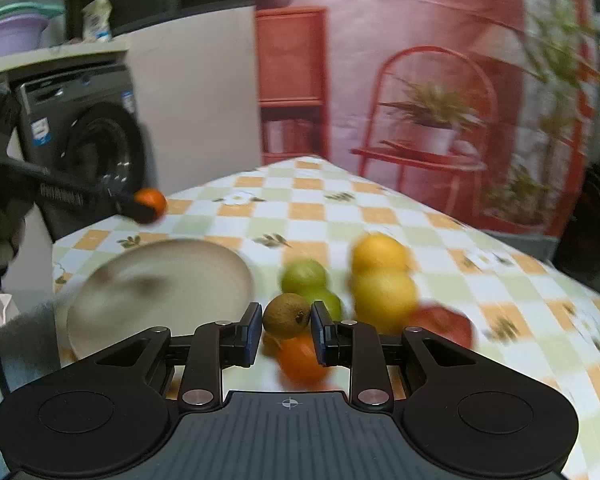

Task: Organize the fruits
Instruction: 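Carry the tangerine in the left tool and kiwi in the right tool over the plate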

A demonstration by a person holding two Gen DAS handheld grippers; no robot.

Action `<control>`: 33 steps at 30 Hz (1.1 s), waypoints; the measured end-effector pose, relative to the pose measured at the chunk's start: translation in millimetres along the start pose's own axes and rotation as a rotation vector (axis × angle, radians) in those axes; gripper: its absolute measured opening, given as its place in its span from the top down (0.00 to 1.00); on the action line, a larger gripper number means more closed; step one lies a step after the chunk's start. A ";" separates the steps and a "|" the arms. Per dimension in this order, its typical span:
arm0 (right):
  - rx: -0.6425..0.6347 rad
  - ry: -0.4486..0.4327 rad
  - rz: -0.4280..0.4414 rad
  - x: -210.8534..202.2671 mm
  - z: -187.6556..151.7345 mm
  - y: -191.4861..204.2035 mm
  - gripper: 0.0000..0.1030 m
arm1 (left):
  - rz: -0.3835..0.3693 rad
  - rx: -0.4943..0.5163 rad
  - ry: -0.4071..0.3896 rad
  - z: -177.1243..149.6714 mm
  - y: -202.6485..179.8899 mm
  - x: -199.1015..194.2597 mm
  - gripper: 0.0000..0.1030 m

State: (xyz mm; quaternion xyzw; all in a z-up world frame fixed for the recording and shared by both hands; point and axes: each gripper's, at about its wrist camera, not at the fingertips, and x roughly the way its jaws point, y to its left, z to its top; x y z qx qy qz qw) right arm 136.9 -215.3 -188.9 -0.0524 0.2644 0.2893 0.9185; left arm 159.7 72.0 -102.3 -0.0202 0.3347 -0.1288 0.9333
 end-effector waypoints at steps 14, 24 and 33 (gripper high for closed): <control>-0.227 0.160 0.069 122.6 41.6 57.2 0.77 | -0.066 0.028 0.134 -14.7 23.8 44.6 0.62; -0.307 0.191 0.081 145.9 39.4 68.3 0.77 | -0.089 -0.023 0.159 -19.3 31.3 56.7 0.62; -0.337 0.183 0.084 151.9 37.7 80.2 0.73 | -0.109 -0.054 0.171 -18.5 30.2 62.9 0.62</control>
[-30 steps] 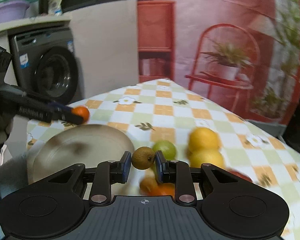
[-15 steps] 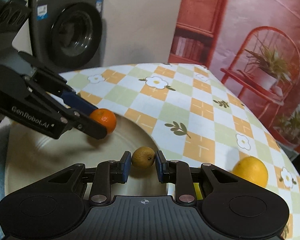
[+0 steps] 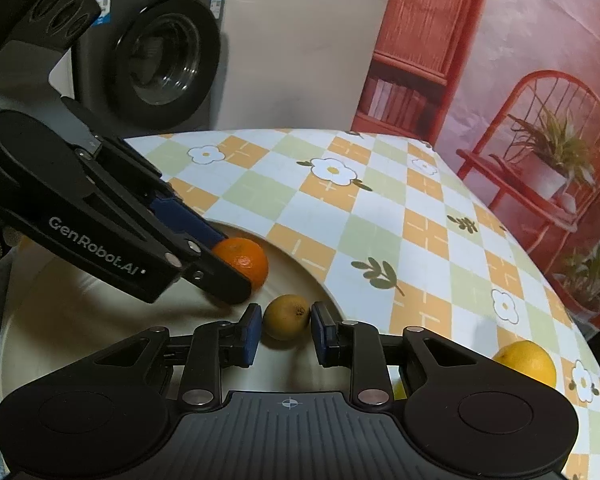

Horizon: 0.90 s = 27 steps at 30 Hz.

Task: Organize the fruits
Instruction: 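Carry the tangerine in the left tool and kiwi in the right tool over the plate, then open the left tool onto the plate while the right tool releases the kiwi there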

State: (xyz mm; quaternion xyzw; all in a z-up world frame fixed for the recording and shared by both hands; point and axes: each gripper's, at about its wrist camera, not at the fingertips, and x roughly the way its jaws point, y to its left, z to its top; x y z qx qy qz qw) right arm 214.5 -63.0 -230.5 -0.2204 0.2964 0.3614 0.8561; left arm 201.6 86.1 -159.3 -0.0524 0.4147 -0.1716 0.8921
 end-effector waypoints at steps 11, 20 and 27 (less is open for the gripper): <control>0.024 -0.039 -0.021 -21.5 -8.5 -2.8 0.70 | 0.027 -0.024 -0.015 1.7 -3.0 -10.3 0.56; 0.154 -0.127 -0.067 -59.6 -26.9 -12.8 0.70 | 0.038 0.021 -0.059 1.1 -22.7 -29.5 0.56; 0.251 -0.180 -0.111 -92.9 -52.7 -22.3 0.70 | 0.025 0.065 -0.077 0.4 -47.9 -35.0 0.56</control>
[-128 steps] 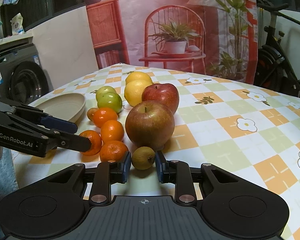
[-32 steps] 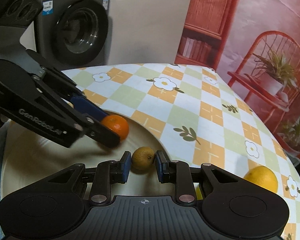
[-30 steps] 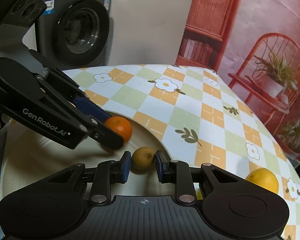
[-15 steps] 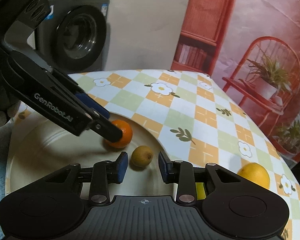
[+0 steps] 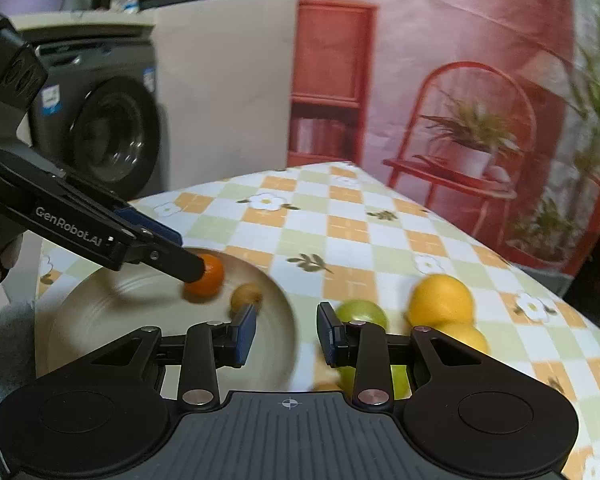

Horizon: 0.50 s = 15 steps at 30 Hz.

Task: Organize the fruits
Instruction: 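Open the left tool onto the plate while the right tool releases the kiwi there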

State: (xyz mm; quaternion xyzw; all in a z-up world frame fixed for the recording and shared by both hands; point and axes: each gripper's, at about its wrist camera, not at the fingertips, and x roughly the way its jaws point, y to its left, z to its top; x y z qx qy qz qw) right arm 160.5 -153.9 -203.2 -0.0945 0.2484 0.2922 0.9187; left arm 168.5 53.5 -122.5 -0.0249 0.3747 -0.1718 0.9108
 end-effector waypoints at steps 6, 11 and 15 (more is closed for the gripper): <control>0.105 -0.063 -0.053 -40.8 -23.3 -21.0 0.70 | -0.043 0.049 -0.007 -1.2 -29.5 -0.3 0.56; 0.142 -0.083 -0.091 -69.3 -49.4 -29.3 0.70 | -0.066 0.082 -0.010 -4.6 -55.7 5.2 0.56; 0.187 -0.093 -0.105 -86.6 -70.7 -34.2 0.70 | -0.084 0.112 -0.007 -9.9 -74.5 8.9 0.56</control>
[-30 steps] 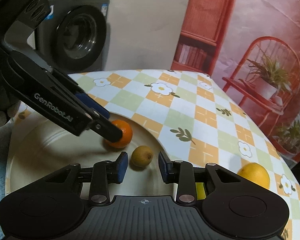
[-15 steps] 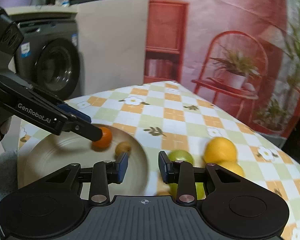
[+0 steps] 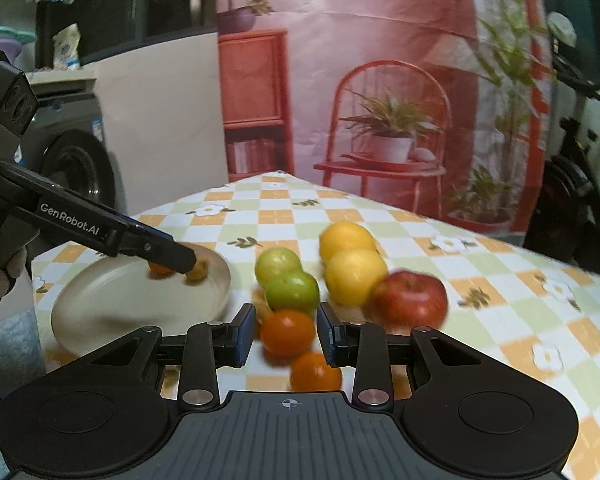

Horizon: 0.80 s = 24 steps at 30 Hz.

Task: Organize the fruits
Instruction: 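Open the left tool onto the plate while the right tool releases the kiwi there, then grasp a second kiwi with the left tool while the right tool grasps a tangerine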

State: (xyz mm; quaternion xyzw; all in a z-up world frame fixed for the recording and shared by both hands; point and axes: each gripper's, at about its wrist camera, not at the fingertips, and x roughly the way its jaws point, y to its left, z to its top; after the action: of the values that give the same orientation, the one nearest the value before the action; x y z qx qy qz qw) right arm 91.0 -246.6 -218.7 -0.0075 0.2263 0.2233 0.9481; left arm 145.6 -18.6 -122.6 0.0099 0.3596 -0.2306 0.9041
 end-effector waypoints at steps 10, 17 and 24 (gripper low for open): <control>0.058 0.031 -0.019 -11.7 -30.1 -12.0 0.70 | -0.027 0.057 0.045 -8.9 -33.7 13.4 0.56; 0.096 0.059 -0.044 -13.2 -44.1 -20.1 0.70 | -0.038 0.067 0.065 -11.2 -43.6 20.0 0.56; 0.101 0.084 -0.042 -11.5 -47.3 -22.0 0.69 | -0.055 0.080 0.085 -12.6 -53.1 28.3 0.56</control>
State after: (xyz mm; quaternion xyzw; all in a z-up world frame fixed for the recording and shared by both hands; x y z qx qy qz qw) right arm 71.1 -276.8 -258.0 0.0263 0.2766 0.1912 0.9414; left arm 133.0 -75.3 -142.7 0.0460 0.3881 -0.2692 0.8802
